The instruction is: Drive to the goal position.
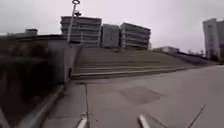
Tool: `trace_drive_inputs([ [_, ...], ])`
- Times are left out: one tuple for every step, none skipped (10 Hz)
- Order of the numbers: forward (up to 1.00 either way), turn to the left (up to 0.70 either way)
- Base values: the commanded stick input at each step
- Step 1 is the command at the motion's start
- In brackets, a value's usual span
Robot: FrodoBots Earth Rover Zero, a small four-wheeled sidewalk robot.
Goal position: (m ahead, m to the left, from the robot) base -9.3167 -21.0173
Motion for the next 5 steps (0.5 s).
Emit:
trace_drive_inputs([
  [0.7,-0.35],
  [0.7,-0.35],
  [0.7,-0.35],
  [0.7,-0.35],
  [0.7,-0.35],
])
